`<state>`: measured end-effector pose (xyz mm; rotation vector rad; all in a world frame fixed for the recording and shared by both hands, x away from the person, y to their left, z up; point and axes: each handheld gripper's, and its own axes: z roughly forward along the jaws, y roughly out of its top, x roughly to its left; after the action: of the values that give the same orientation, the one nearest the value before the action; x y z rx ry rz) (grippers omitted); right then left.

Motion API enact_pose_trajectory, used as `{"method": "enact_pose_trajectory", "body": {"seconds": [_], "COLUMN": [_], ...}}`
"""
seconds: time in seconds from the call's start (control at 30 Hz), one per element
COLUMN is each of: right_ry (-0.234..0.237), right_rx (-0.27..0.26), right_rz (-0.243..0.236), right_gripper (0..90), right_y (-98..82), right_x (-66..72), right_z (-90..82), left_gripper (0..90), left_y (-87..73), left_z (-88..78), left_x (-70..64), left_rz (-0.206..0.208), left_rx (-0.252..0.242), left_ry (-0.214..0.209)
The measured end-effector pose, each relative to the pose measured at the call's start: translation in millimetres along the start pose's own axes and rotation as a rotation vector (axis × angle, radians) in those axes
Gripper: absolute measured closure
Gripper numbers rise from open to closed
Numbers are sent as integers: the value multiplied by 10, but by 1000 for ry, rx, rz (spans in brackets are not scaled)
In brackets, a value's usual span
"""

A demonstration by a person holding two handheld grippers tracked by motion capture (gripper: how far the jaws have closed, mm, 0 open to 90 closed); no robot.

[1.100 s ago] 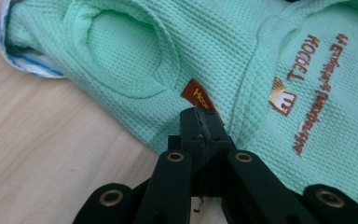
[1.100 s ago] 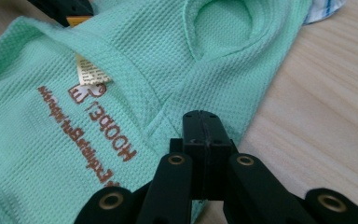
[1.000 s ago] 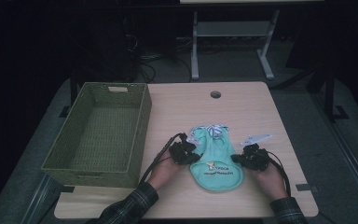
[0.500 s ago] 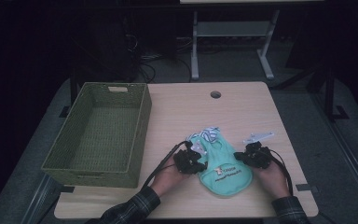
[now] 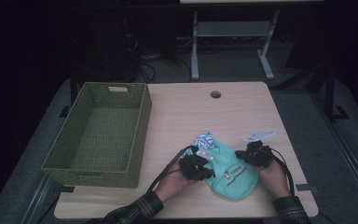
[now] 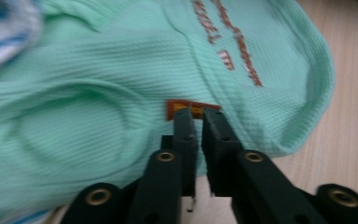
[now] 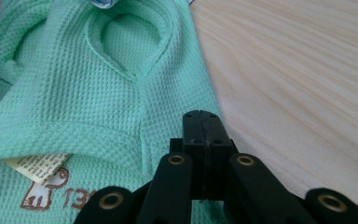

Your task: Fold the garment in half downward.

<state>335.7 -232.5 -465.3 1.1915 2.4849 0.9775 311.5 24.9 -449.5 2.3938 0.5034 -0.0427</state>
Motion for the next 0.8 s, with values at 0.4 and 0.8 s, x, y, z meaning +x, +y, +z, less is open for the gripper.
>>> {"method": "enact_pose_trajectory", "body": {"seconds": [0.4, 0.8], "right_ry": [-6, -5], "right_rx": [3, -1], "right_rz": [-10, -26], "right_gripper": [887, 845], "right_y": [-2, -4], "right_x": [17, 25], "right_z": [-2, 1], "left_gripper": [553, 460], "left_y": [-38, -166], "left_z": [-393, -353], "left_x": [393, 717], "left_rz": [-94, -200], "left_rx": [-90, -88], "left_ry": [148, 212]}}
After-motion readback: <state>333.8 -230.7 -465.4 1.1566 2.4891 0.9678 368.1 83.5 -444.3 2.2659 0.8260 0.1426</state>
